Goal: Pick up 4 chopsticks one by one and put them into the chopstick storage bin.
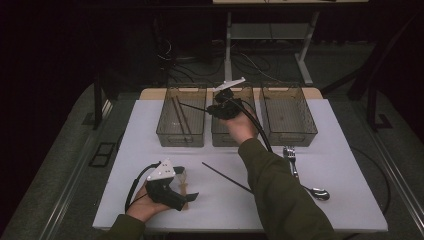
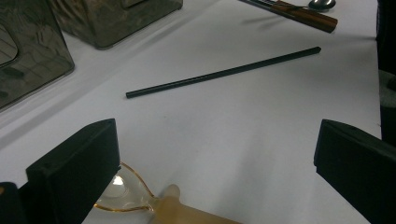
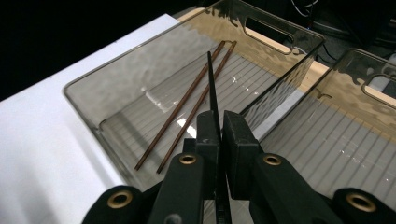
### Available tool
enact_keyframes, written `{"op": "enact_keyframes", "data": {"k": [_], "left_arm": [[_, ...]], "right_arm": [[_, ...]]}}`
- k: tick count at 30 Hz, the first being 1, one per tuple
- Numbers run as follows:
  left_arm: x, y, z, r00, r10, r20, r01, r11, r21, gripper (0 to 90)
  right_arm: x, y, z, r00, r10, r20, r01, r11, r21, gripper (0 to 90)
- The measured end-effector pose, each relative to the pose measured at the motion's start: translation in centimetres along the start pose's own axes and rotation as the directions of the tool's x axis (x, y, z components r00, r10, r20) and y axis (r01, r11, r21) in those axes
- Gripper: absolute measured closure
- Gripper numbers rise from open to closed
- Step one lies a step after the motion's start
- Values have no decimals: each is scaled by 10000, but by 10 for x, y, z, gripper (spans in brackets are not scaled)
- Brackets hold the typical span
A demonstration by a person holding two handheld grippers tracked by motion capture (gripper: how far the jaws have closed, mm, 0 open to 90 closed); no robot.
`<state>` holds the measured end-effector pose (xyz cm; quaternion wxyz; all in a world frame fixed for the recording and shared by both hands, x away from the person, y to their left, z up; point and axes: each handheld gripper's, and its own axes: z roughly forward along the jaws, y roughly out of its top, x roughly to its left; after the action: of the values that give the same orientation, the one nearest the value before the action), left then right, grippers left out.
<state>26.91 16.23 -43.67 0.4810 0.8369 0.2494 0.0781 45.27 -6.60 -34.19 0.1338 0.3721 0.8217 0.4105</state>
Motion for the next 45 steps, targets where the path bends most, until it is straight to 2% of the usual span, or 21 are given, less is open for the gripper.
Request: {"op": "enact_keyframes", "data": {"k": [7,13,25,30,32,37,42,45], "left_arm": [[0,0,0,10000,14,82,-14,10000,25,0],[-1,1,0,10000,60,65,-60,10000,13,0],[-1,1,0,9999,63,157,-63,10000,-31,0],[-1,1,0,9999,65,160,-64,10000,-58,0],[-1,1,0,9999,70,157,-69,10000,-63,0],[0,1,0,9998,115,143,-114,9999,-36,0],[-1,1,0,9998,113,158,-113,9999,-2,0],[-1,1,0,9998,131,158,-131,9999,-6,0]], "right_arm": [[1,14,26,9993,74,354,-84,9996,264,852],[3,23,49,9979,-73,648,35,9983,583,852],[11,31,74,9956,-294,895,215,9959,880,851],[13,30,76,9949,-260,970,167,9953,952,841],[13,30,75,9952,-156,969,71,9961,876,745],[12,33,67,9967,34,813,-82,9983,581,624],[13,31,57,9990,430,84,-434,9981,447,534],[13,27,50,9985,449,-304,-434,9978,495,506]]}}
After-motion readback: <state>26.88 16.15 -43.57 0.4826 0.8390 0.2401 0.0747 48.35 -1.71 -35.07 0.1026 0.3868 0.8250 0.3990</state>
